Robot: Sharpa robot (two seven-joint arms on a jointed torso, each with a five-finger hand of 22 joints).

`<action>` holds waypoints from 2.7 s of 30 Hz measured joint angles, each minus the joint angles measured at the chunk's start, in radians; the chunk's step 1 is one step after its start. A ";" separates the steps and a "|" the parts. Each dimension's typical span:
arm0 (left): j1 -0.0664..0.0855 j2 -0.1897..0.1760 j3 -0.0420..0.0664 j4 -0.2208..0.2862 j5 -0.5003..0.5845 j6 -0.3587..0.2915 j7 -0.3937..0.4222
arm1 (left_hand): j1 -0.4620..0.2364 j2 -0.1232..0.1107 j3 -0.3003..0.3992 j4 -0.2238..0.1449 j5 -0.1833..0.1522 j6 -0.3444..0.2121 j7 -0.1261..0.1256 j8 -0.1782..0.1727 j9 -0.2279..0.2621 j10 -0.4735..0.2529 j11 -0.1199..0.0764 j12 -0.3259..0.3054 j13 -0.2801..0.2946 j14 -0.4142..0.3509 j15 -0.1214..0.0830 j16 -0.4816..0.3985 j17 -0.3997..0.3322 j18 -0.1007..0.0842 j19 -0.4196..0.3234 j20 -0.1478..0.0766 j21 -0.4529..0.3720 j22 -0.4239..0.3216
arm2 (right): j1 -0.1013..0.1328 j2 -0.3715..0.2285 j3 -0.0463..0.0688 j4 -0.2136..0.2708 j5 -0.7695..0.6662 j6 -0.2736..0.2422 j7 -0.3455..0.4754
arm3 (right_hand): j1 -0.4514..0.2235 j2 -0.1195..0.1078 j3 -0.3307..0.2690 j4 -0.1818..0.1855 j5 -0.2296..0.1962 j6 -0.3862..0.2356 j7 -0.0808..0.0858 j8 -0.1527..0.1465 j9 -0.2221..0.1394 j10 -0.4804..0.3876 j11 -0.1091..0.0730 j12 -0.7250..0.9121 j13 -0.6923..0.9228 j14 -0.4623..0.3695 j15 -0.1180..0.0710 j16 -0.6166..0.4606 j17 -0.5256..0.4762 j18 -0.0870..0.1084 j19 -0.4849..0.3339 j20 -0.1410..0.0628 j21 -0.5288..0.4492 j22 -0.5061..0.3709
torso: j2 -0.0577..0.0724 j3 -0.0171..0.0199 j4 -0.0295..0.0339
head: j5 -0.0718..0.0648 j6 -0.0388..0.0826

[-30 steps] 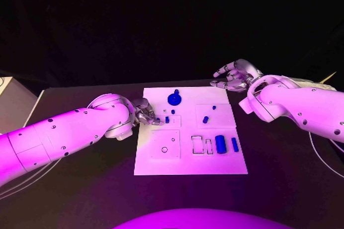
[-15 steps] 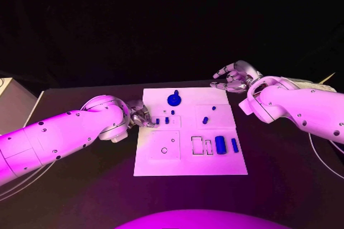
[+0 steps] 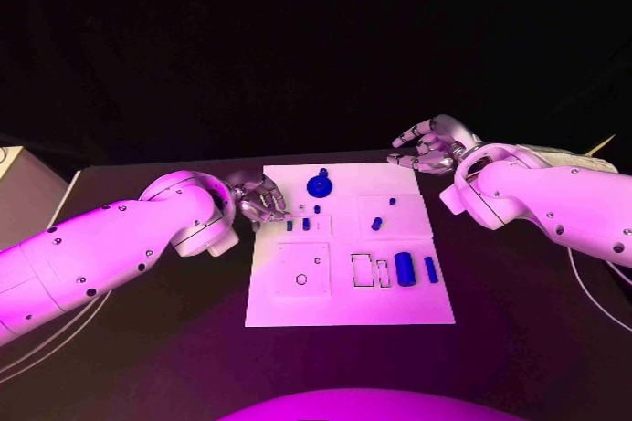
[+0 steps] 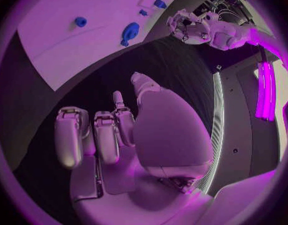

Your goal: Assemble the parts on the task board

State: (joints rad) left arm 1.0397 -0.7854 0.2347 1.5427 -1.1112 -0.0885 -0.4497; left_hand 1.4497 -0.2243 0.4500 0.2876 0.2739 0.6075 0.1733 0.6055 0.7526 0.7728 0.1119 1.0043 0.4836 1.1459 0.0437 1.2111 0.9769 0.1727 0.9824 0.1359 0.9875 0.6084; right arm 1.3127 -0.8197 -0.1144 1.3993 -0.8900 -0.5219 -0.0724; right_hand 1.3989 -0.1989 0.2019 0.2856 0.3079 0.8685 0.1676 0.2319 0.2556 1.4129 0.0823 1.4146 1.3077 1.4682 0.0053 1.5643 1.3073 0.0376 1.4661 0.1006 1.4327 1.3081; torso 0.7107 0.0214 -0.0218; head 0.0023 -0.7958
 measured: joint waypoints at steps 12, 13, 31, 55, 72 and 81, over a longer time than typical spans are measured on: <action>-0.004 0.089 -0.008 -0.092 -0.015 -0.094 0.239 | 0.057 -0.062 0.144 -0.062 -0.031 0.055 0.010 -0.054 -0.215 -0.065 0.024 -0.175 -0.187 -0.185 0.021 -0.085 -0.215 0.000 -0.084 0.020 0.020 0.032 | 0.000 0.012 0.000 -0.015 0.005 -0.012 0.011 | 0.007 -0.007 0.045 -0.001 0.005 -0.010 -0.001 0.004 -0.004 -0.182 0.000 -0.212 -0.073 0.000 0.000 -0.052 0.000 0.026 -0.007 -0.002 -0.140 0.000 | -0.001 0.0009 -0.0010 | 0.005 0.009; -0.004 0.097 -0.009 -0.101 -0.027 -0.097 0.250 | 0.057 -0.062 0.133 -0.063 -0.035 0.055 0.010 -0.056 -0.225 -0.065 0.024 -0.184 -0.197 -0.185 0.021 -0.086 -0.222 0.000 -0.084 0.020 0.020 0.030 | 0.000 0.014 0.000 -0.016 0.006 -0.014 0.013 | 0.009 -0.009 0.052 -0.001 0.005 -0.012 -0.003 0.008 -0.004 -0.199 -0.001 -0.239 -0.097 0.000 0.000 -0.058 0.000 0.026 -0.009 -0.002 -0.155 -0.001 | -0.001 0.0010 -0.0012 | 0.005 0.011; 0.023 0.233 -0.085 -0.266 -0.316 -0.092 0.336 | 0.080 -0.052 -0.060 -0.023 -0.064 0.110 -0.006 -0.094 -0.374 -0.043 0.010 -0.235 -0.293 -0.104 0.012 0.023 -0.232 -0.002 -0.021 0.015 -0.015 -0.002 | -0.002 0.032 -0.001 -0.035 0.047 -0.049 0.068 | -0.020 -0.067 0.237 -0.019 0.005 -0.007 -0.004 0.035 -0.012 -0.386 -0.004 -0.891 -0.733 -0.034 -0.013 -0.318 -0.149 0.095 -0.107 -0.007 -0.633 -0.378 | 0.001 -0.0005 -0.0009 | 0.004 0.022; 0.039 0.277 -0.099 -0.309 -0.413 -0.024 0.285 | 0.120 -0.051 0.035 -0.029 -0.061 0.193 -0.007 -0.127 -0.440 -0.011 0.013 -0.273 -0.341 -0.067 0.014 0.105 -0.203 -0.003 -0.012 0.016 0.053 0.045 | -0.002 0.033 -0.001 -0.031 0.051 -0.059 0.083 | -0.025 -0.073 0.247 -0.029 0.005 -0.005 -0.002 0.035 -0.013 -0.365 -0.001 -0.942 -0.793 -0.023 -0.009 -0.314 -0.132 0.095 -0.089 -0.011 -0.626 -0.364 | 0.002 -0.0006 -0.0004 | 0.001 0.014; 0.044 0.292 -0.105 -0.325 -0.416 0.008 0.267 | 0.124 -0.055 0.068 -0.041 -0.061 0.208 -0.007 -0.143 -0.456 0.007 0.010 -0.288 -0.354 -0.061 0.008 0.125 -0.201 -0.003 -0.016 0.012 0.074 0.062 | -0.002 0.033 -0.001 -0.028 0.051 -0.059 0.083 | -0.029 -0.077 0.247 -0.029 0.005 -0.005 -0.002 0.035 -0.013 -0.364 0.000 -0.954 -0.801 -0.023 -0.009 -0.314 -0.133 0.095 -0.089 -0.011 -0.626 -0.365 | 0.001 -0.0011 0.0000 | 0.000 0.011; 0.046 0.302 -0.109 -0.337 -0.416 0.006 0.265 | 0.124 -0.055 0.084 -0.050 -0.061 0.211 -0.004 -0.152 -0.462 0.014 0.010 -0.298 -0.360 -0.057 0.012 0.132 -0.203 -0.003 -0.019 0.009 0.087 0.069 | -0.002 0.032 -0.001 -0.023 0.050 -0.059 0.083 | -0.029 -0.077 0.247 -0.029 0.005 -0.005 -0.002 0.035 -0.013 -0.363 0.001 -0.954 -0.803 -0.023 -0.009 -0.314 -0.133 0.095 -0.089 -0.011 -0.626 -0.366 | 0.002 -0.0011 -0.0007 | -0.002 0.010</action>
State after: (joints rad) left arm 1.0856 -0.4830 0.1254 1.2062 -1.5273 -0.0827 -0.1847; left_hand 1.5736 -0.2792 0.5343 0.2371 0.2133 0.8189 0.1698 0.4530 0.2905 0.7869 0.1215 0.7064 0.1239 1.0886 0.0552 1.3429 0.7740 0.1701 0.9629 0.1446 1.0748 0.6776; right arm 1.3108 -0.7877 -0.1153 1.3759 -0.8404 -0.5810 0.0106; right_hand 1.3701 -0.2754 0.4487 0.2567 0.3134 0.8634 0.1652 0.2666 0.2427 1.0495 0.0830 0.4608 0.5047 1.4453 -0.0038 1.2508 1.1746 0.1323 1.3770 0.0898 0.8069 0.9419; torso 0.7125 0.0203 -0.0224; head 0.0006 -0.7863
